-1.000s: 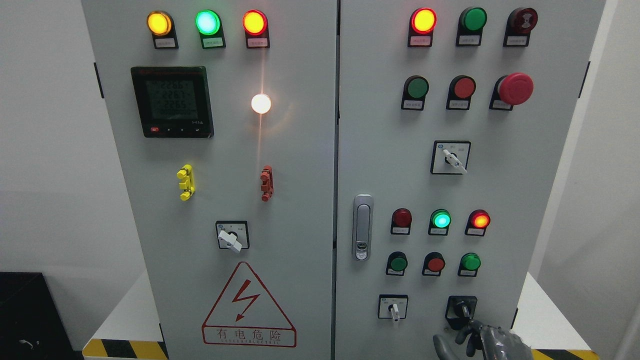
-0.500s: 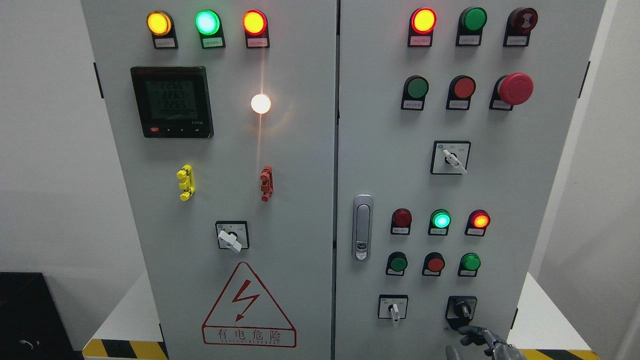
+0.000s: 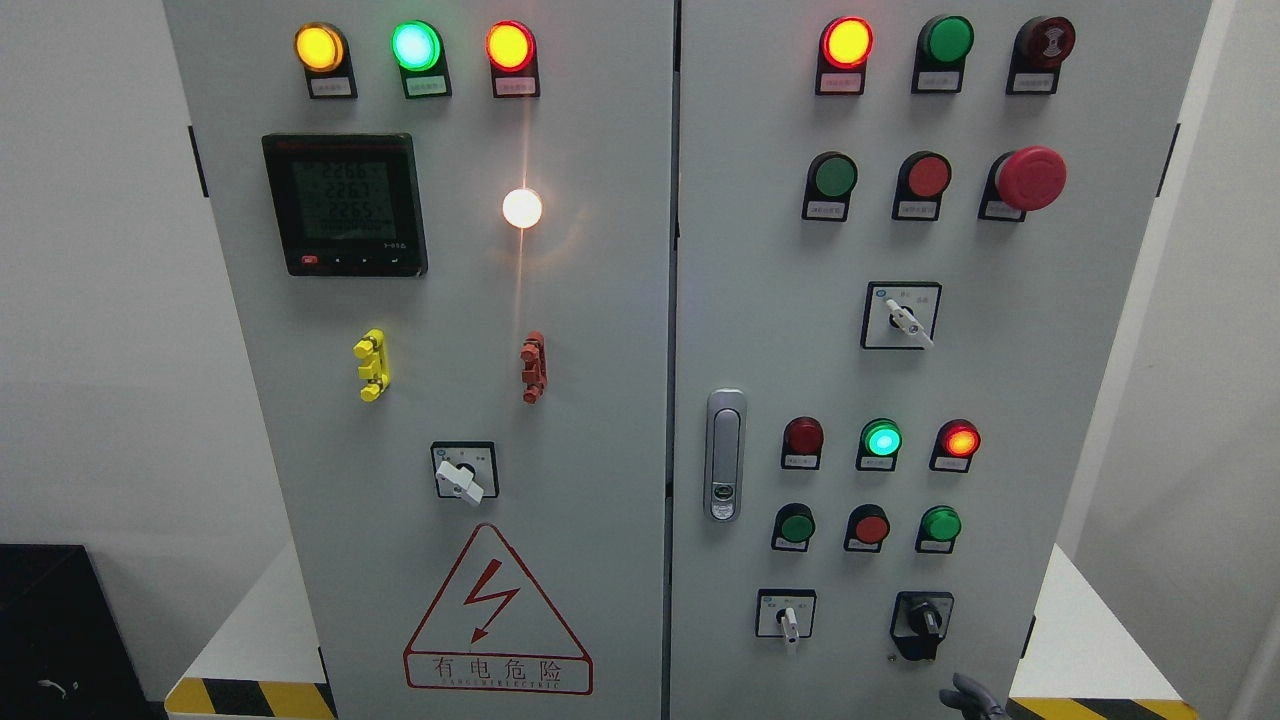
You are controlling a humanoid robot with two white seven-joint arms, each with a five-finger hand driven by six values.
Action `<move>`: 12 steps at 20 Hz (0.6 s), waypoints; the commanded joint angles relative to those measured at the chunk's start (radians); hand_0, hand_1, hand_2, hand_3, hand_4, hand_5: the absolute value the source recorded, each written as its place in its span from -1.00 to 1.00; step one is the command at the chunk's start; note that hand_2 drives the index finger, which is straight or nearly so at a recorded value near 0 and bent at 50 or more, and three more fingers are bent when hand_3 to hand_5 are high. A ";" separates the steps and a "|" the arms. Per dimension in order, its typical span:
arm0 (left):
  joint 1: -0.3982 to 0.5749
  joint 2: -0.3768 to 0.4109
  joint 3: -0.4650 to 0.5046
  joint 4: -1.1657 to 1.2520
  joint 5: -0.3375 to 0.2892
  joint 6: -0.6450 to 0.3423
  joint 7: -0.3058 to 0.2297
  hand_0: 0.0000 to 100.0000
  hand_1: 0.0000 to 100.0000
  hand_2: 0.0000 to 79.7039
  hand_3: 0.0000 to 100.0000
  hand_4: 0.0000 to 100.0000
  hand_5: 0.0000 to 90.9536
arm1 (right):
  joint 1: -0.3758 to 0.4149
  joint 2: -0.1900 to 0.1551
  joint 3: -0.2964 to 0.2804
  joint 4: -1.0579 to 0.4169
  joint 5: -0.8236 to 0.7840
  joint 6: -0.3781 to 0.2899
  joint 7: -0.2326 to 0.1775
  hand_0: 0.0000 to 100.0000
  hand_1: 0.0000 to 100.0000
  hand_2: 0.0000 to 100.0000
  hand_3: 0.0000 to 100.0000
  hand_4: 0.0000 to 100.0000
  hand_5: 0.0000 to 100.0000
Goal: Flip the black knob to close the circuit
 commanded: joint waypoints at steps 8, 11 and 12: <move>0.006 0.000 0.000 0.000 0.000 0.000 0.001 -0.76 0.11 -1.00 -1.00 -1.00 -1.00 | 0.094 -0.008 0.034 -0.100 -0.147 -0.030 0.006 -1.00 -1.00 -0.94 -0.67 -0.77 -0.86; 0.006 0.000 0.000 0.000 0.000 0.000 0.001 -0.76 0.11 -1.00 -1.00 -1.00 -1.00 | 0.095 -0.008 0.035 -0.100 -0.163 -0.030 0.010 -1.00 -1.00 -0.95 -0.70 -0.78 -0.88; 0.006 0.000 0.000 0.000 0.000 0.000 0.001 -0.76 0.11 -1.00 -1.00 -1.00 -1.00 | 0.095 -0.008 0.037 -0.100 -0.166 -0.030 0.012 -1.00 -1.00 -0.97 -0.72 -0.79 -0.89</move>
